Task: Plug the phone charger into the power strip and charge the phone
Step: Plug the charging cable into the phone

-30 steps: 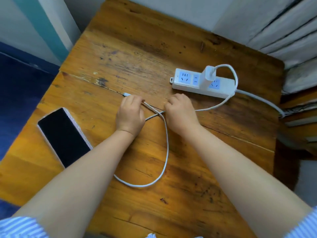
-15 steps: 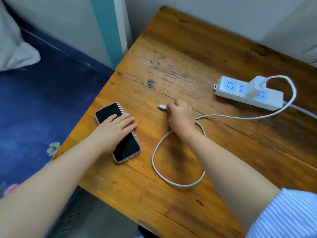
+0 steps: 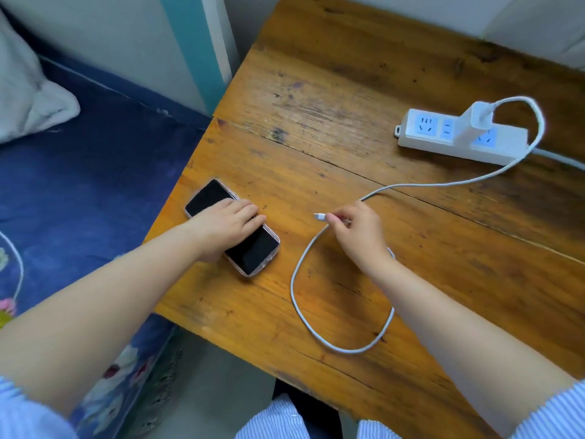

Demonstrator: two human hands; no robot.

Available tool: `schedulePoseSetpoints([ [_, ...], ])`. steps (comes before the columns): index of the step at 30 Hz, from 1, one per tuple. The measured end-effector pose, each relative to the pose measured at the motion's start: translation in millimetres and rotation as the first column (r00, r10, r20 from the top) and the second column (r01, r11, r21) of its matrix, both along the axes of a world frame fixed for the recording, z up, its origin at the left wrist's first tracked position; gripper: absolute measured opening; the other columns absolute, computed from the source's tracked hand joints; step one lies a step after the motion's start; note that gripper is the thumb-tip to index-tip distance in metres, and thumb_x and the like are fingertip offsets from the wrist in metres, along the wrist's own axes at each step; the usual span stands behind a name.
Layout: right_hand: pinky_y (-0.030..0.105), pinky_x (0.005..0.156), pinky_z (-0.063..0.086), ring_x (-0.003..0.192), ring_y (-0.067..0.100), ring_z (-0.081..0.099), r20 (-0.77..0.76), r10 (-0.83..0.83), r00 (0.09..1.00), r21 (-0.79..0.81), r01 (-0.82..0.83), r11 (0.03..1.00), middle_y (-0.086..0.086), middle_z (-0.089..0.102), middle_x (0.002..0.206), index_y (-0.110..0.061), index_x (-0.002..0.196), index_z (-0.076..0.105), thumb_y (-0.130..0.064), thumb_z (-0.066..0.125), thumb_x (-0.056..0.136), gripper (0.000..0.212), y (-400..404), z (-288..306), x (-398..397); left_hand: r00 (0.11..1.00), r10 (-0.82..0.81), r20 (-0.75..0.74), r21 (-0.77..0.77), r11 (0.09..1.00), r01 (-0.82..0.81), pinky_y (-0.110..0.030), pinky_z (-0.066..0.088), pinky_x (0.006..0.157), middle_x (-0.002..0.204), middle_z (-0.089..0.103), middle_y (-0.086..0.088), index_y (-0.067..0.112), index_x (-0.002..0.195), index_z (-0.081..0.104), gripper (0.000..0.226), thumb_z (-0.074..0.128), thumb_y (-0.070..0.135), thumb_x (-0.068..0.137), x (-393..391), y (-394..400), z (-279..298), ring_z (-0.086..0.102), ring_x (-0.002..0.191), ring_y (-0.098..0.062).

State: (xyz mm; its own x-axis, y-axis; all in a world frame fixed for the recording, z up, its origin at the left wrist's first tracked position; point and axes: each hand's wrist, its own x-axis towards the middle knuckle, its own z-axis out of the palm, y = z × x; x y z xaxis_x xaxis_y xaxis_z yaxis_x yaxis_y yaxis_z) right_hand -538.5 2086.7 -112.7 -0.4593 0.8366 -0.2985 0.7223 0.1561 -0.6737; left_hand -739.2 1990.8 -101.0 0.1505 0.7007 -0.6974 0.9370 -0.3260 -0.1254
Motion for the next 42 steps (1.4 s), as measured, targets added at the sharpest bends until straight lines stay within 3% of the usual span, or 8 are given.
schedulePoseSetpoints([
  [6, 0.01, 0.056, 0.034, 0.064, 0.005, 0.045, -0.17, -0.117, 0.978, -0.084, 0.104, 0.991, 0.009, 0.058, 0.082, -0.005, 0.088, 0.071, -0.011, 0.063, 0.081, 0.012, -12, 25, 16, 0.922, 0.273, 0.273, 0.236, 0.91, -0.34, -0.038, 0.034, 0.108, 0.145, 0.031, -0.017, 0.006, 0.141, 0.016, 0.095, 0.075, 0.024, 0.068, 13, 15, 15, 0.028, 0.133, -0.029],
  [11, -0.002, 0.055, 0.034, 0.057, -0.002, 0.043, -0.218, -0.164, 0.962, -0.016, 0.165, 0.986, -0.015, 0.047, 0.063, -0.005, 0.085, 0.072, -0.011, 0.066, 0.079, 0.011, -3, 55, 23, 0.838, 0.334, 0.432, 0.298, 0.824, -0.482, -0.047, 0.047, 0.094, 0.142, 0.036, -0.021, 0.001, 0.139, 0.022, 0.098, 0.08, 0.023, 0.062, 30, 26, 27, 0.033, 0.13, -0.034],
  [14, 0.001, 0.052, 0.033, 0.054, -0.001, 0.042, -0.199, -0.151, 0.968, 0.027, 0.159, 0.987, -0.011, 0.052, 0.063, -0.007, 0.084, 0.073, -0.013, 0.067, 0.078, 0.011, 2, 67, 27, 0.805, 0.333, 0.491, 0.313, 0.795, -0.519, -0.047, 0.049, 0.09, 0.139, 0.039, -0.022, -0.001, 0.139, 0.023, 0.099, 0.081, 0.02, 0.061, 43, 30, 29, 0.035, 0.129, -0.035],
  [19, 0.019, 0.047, 0.031, 0.054, 0.005, 0.045, -0.091, -0.11, 0.99, -0.005, 0.11, 0.994, -0.004, 0.056, 0.062, -0.008, 0.08, 0.074, -0.015, 0.067, 0.078, 0.011, 7, 69, 33, 0.826, 0.305, 0.473, 0.31, 0.82, -0.481, -0.044, 0.05, 0.088, 0.141, 0.037, -0.019, 0.002, 0.141, 0.019, 0.1, 0.078, 0.024, 0.064, 59, 34, 26, 0.032, 0.131, -0.031],
  [22, 0.009, 0.044, 0.032, 0.05, 0.002, 0.044, -0.04, -0.077, 0.996, -0.04, 0.075, 0.996, -0.014, 0.049, 0.051, -0.007, 0.079, 0.074, -0.016, 0.067, 0.079, 0.012, 11, 66, 37, 0.842, 0.293, 0.453, 0.31, 0.834, -0.457, -0.043, 0.05, 0.089, 0.142, 0.036, -0.019, 0.002, 0.141, 0.019, 0.099, 0.078, 0.026, 0.065, 62, 36, 26, 0.032, 0.132, -0.031],
  [31, 0.021, 0.045, 0.032, 0.05, 0.007, 0.042, 0.038, -0.006, 0.999, -0.139, 0.011, 0.99, -0.008, 0.048, 0.05, -0.005, 0.078, 0.072, -0.021, 0.066, 0.08, 0.017, 18, 63, 43, 0.881, 0.235, 0.41, 0.324, 0.866, -0.382, -0.044, 0.053, 0.083, 0.138, 0.042, -0.022, -0.001, 0.138, 0.025, 0.095, 0.079, 0.023, 0.064, 73, 37, 27, 0.038, 0.128, -0.035],
  [37, 0.028, 0.065, 0.043, 0.072, 0.018, 0.055, 0.094, 0.096, 0.991, -0.087, -0.088, 0.992, 0.003, 0.061, 0.069, -0.004, 0.081, 0.071, -0.022, 0.064, 0.082, 0.019, 20, 66, 44, 0.891, 0.225, 0.395, 0.317, 0.877, -0.361, -0.042, 0.052, 0.085, 0.139, 0.041, -0.019, 0.001, 0.14, 0.022, 0.094, 0.076, 0.025, 0.067, 81, 40, 28, 0.036, 0.128, -0.032],
  [42, 0.02, 0.05, 0.034, 0.054, 0.004, 0.043, 0.009, 0.067, 0.998, -0.136, -0.065, 0.989, -0.01, 0.048, 0.054, -0.003, 0.075, 0.07, -0.017, 0.066, 0.08, 0.015, 18, 64, 51, 0.905, 0.221, 0.362, 0.345, 0.871, -0.351, -0.041, 0.052, 0.082, 0.131, 0.047, -0.02, 0.0, 0.137, 0.028, 0.095, 0.079, 0.027, 0.061, 87, 41, 34, 0.043, 0.121, -0.033],
])
